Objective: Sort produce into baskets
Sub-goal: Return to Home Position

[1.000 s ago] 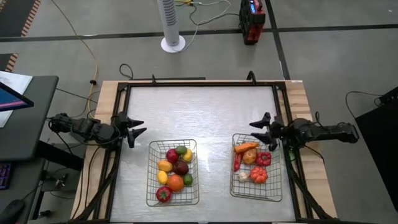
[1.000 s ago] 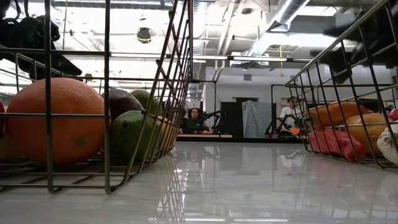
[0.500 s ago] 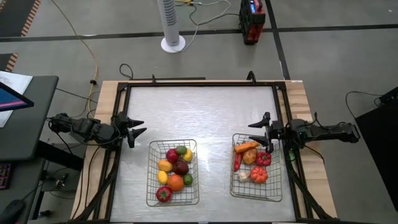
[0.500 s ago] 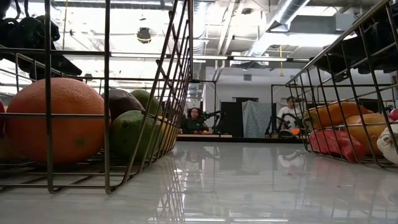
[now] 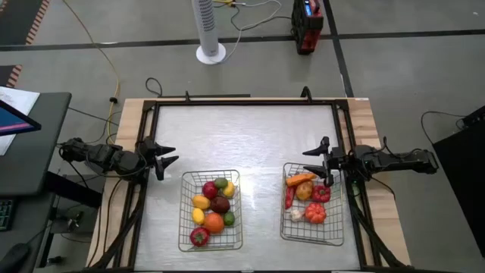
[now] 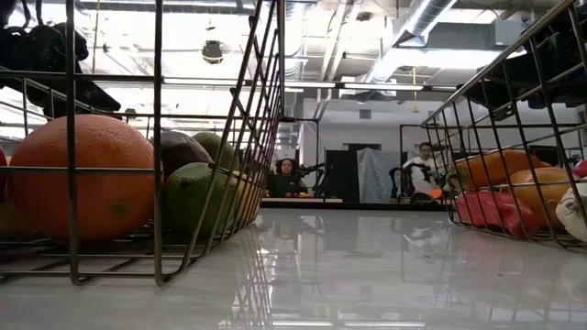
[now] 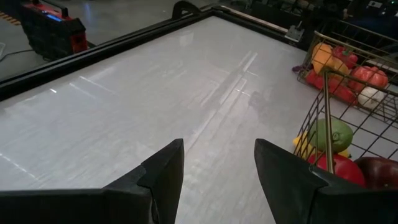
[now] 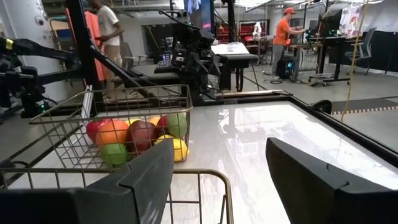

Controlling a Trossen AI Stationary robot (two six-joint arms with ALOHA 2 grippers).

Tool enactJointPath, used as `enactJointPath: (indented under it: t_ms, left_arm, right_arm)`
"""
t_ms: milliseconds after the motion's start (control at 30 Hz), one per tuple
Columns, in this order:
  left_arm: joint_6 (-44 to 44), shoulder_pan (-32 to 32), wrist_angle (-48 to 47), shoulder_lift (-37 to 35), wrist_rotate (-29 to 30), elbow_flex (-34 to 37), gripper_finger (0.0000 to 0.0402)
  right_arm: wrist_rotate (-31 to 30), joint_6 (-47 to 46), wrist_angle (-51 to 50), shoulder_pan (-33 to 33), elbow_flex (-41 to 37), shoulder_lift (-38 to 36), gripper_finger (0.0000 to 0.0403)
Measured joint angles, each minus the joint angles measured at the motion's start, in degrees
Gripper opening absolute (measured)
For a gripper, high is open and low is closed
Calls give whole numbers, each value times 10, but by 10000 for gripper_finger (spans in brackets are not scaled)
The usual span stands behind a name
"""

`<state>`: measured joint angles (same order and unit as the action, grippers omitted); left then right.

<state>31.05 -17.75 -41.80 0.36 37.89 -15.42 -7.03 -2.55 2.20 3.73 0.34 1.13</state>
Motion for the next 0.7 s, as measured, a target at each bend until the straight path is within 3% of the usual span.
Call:
enactJointPath:
  t_ms: [167, 267, 467, 700]
  left_arm:
    - [-9, 0, 0, 0, 2, 0, 183]
    - [-86, 0, -18, -1, 44, 0, 183]
    - [-56, 0, -24, -1, 98, 14, 183]
    - [-51, 0, -33, -1, 44, 26, 183]
  right_arm:
    - [0, 0, 0, 0, 0, 0, 282]
    - [0, 0, 0, 0, 0, 0, 282]
    - [0, 0, 0, 0, 0, 0, 282]
    - [0, 0, -1, 0, 0, 0, 282]
